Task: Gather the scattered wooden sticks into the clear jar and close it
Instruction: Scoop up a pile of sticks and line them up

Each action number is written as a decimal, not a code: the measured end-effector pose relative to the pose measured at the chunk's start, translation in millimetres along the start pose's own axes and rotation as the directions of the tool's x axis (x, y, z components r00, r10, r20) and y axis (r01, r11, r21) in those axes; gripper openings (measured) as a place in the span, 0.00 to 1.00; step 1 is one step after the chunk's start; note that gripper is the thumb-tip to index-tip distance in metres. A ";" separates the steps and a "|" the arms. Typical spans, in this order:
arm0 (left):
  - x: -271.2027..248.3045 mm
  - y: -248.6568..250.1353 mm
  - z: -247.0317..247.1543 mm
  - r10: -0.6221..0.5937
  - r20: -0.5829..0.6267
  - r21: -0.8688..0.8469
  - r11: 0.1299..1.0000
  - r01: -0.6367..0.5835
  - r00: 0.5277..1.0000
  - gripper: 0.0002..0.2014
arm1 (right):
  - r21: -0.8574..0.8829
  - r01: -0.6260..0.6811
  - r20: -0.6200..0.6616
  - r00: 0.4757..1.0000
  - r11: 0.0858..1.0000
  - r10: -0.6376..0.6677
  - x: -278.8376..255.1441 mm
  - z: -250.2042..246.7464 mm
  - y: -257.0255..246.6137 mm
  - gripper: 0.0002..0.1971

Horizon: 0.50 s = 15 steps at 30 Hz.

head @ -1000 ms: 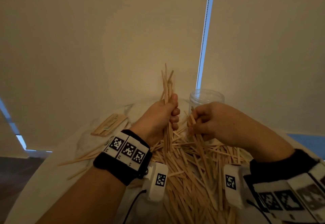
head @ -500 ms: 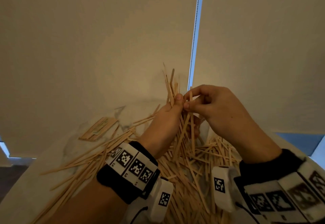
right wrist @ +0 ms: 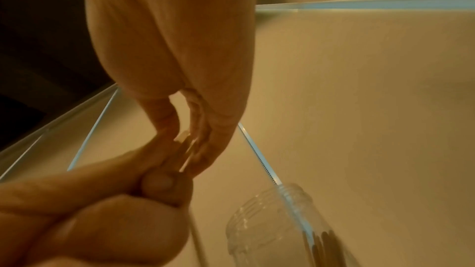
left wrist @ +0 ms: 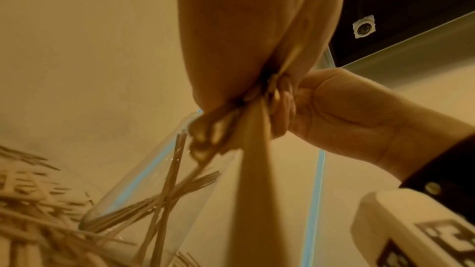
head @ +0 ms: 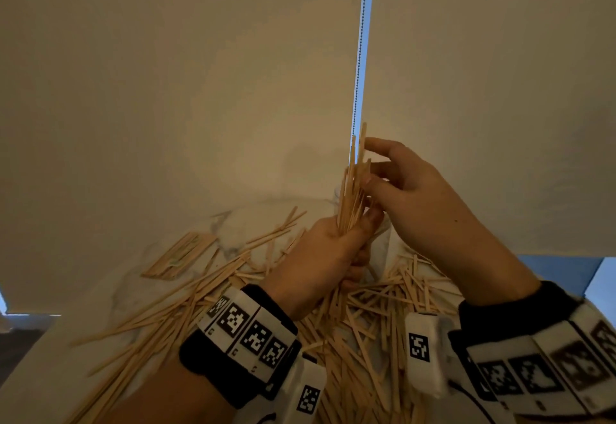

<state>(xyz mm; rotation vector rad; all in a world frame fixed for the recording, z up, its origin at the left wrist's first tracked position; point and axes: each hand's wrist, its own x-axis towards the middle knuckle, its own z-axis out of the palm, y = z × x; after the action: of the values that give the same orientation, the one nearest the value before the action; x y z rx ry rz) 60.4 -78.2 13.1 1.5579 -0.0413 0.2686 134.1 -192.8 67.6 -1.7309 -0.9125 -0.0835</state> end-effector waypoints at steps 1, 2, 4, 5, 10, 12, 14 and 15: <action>0.7 -0.5 -1.1 -0.006 0.003 0.012 1.000 0.006 1.000 0.20 | 0.014 0.007 0.002 1.000 1.000 -0.007 -0.5 -0.9 -1.9 0.16; 1.3 -1.0 -2.4 -0.008 0.007 0.027 1.000 0.008 1.000 0.21 | 0.014 0.014 -0.018 1.000 1.000 -0.014 -0.4 -1.9 -3.2 0.14; 2.0 -1.5 -4.6 -0.011 0.017 0.062 0.998 0.010 1.000 0.22 | 0.043 0.020 -0.081 0.997 0.999 -0.017 -0.4 -5.1 -4.0 0.10; 2.2 -1.4 -5.1 -0.013 0.024 0.080 0.997 0.011 1.000 0.22 | 0.074 0.024 -0.106 0.994 0.997 -0.016 -0.5 -6.8 -4.4 0.08; 1.2 2.1 -7.1 -0.013 0.043 0.111 0.994 0.008 0.999 0.22 | 0.163 0.061 -0.167 0.985 0.985 -0.033 -1.2 -10.8 -8.0 0.05; 0.5 5.0 -10.0 -0.022 0.045 0.091 0.996 0.018 0.999 0.22 | 0.202 0.030 -0.131 0.991 0.979 -0.003 0.1 -9.5 -6.4 0.07; -0.4 7.4 -13.2 -0.038 0.049 0.040 0.999 0.036 0.998 0.22 | 0.190 -0.031 -0.033 0.999 0.981 0.038 0.6 -8.7 -5.7 0.09; -0.8 8.5 -14.8 -0.046 0.056 0.005 0.999 0.046 0.997 0.23 | 0.211 -0.063 0.032 0.998 0.976 0.058 0.6 -8.0 -5.7 0.10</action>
<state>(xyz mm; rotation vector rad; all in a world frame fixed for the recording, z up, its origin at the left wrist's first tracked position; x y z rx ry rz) 55.8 -63.8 21.0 1.5685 -0.0489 0.1883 134.2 -198.8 75.4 -1.5628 -0.8549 0.0743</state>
